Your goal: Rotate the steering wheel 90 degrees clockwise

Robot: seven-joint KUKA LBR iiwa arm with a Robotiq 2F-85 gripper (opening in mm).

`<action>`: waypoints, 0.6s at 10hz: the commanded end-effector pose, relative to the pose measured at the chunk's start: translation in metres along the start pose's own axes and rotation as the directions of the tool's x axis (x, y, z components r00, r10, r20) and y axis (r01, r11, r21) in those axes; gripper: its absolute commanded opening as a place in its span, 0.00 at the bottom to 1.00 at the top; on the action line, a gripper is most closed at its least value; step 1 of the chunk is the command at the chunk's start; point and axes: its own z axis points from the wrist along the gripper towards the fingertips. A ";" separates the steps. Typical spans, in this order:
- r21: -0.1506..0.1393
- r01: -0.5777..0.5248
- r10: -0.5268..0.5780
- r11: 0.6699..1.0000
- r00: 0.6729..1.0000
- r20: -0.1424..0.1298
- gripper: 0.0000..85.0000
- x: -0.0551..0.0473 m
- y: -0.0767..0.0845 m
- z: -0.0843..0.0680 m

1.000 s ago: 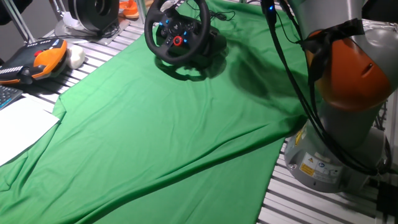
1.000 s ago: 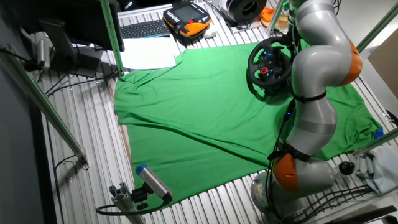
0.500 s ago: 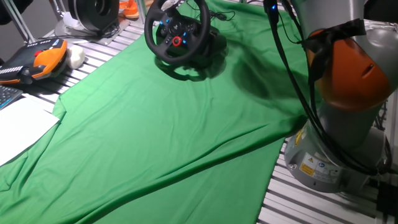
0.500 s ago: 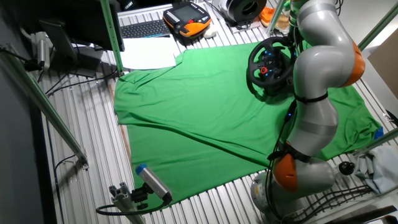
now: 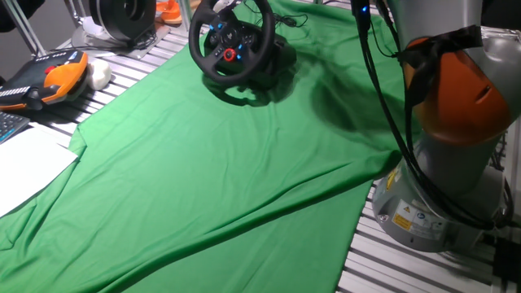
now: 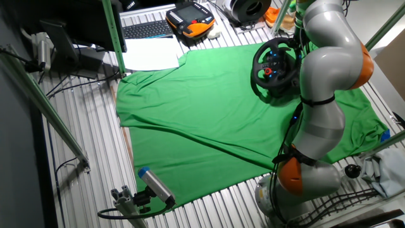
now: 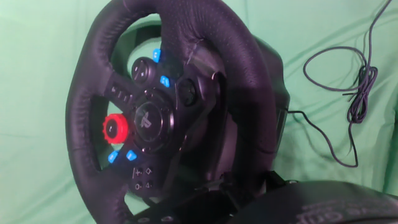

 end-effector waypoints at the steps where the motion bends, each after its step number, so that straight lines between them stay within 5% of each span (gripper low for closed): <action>1: 0.000 -0.002 0.002 1.000 1.000 -0.001 0.00 0.001 0.000 0.001; 6: -0.003 -0.017 0.017 1.000 1.000 -0.006 0.00 0.009 0.004 0.003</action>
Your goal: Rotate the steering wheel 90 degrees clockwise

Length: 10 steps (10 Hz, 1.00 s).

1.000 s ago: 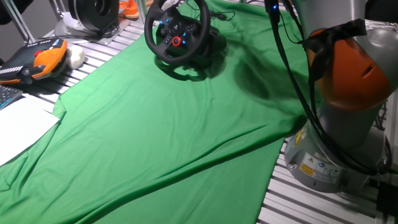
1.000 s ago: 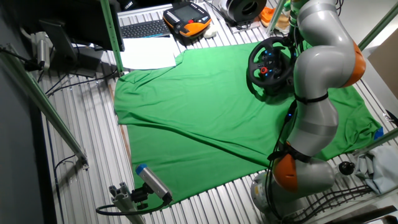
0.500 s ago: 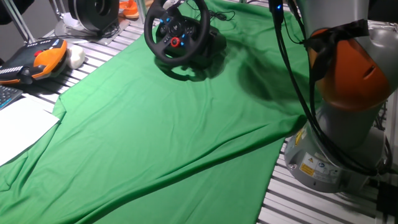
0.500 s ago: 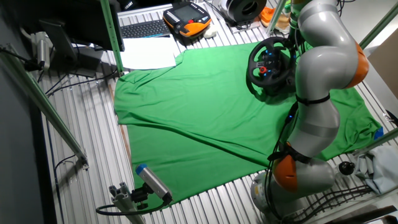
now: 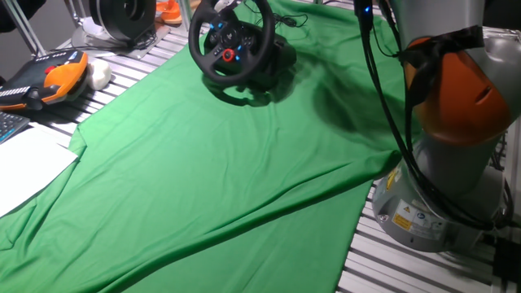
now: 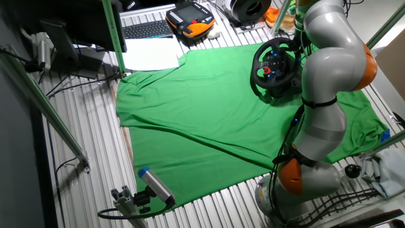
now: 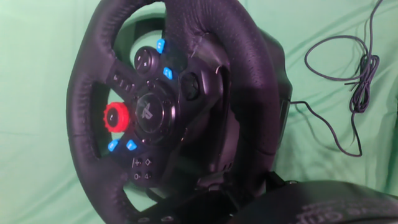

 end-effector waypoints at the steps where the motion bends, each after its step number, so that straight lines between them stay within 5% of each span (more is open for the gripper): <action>1: -0.001 -0.004 0.004 1.000 1.000 -0.002 0.00 0.001 0.001 0.000; 10: 0.001 -0.055 0.055 0.998 0.998 0.004 0.00 0.013 0.018 0.006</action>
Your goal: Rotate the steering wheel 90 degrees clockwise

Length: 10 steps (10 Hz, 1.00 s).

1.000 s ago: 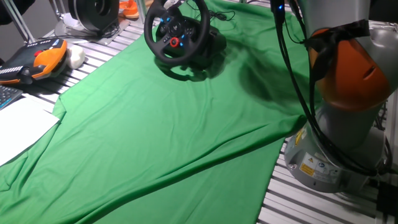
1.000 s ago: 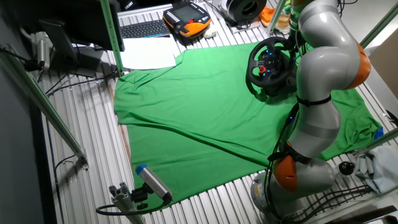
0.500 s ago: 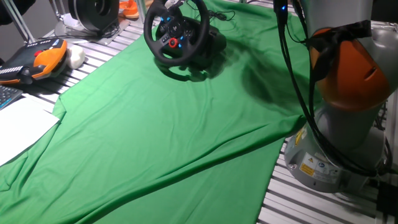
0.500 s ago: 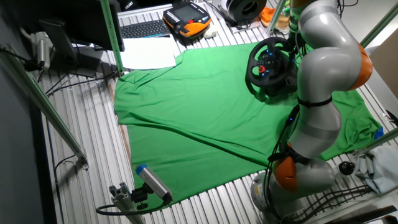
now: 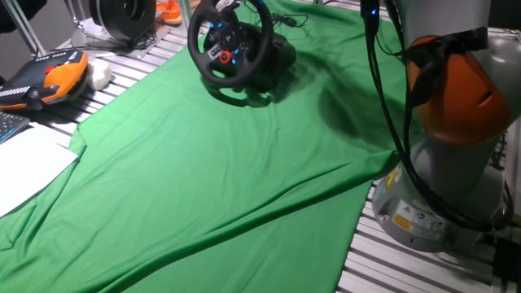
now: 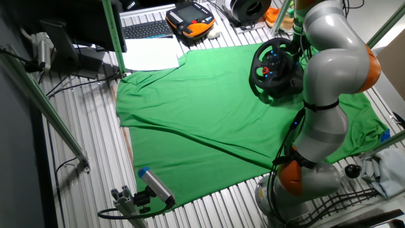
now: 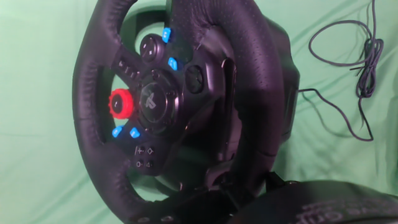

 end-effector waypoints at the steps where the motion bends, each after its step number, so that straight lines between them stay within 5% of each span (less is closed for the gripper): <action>1: -0.001 -0.005 0.005 1.000 1.000 -0.001 0.00 0.002 0.003 0.002; 10: -0.003 -0.037 0.037 0.999 0.999 0.008 0.00 0.010 0.019 0.010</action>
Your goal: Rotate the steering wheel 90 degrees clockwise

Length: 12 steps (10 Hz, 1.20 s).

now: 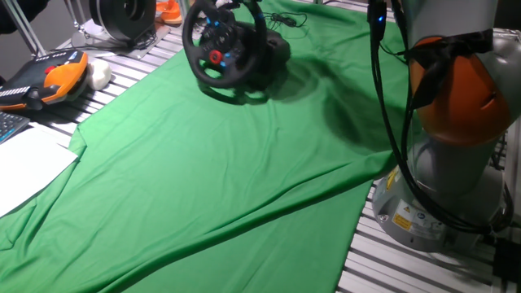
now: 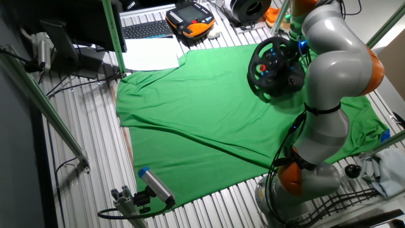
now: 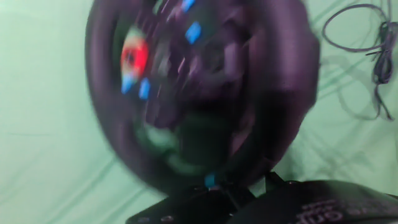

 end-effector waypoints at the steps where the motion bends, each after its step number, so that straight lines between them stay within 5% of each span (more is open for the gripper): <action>1: 0.003 -0.005 0.005 1.000 1.000 0.010 0.00 0.000 -0.003 -0.007; 8: -0.006 -0.022 0.022 1.000 0.999 0.028 0.00 0.002 0.007 0.006; 12: -0.012 -0.022 0.022 1.000 1.000 0.008 0.00 0.001 0.006 0.004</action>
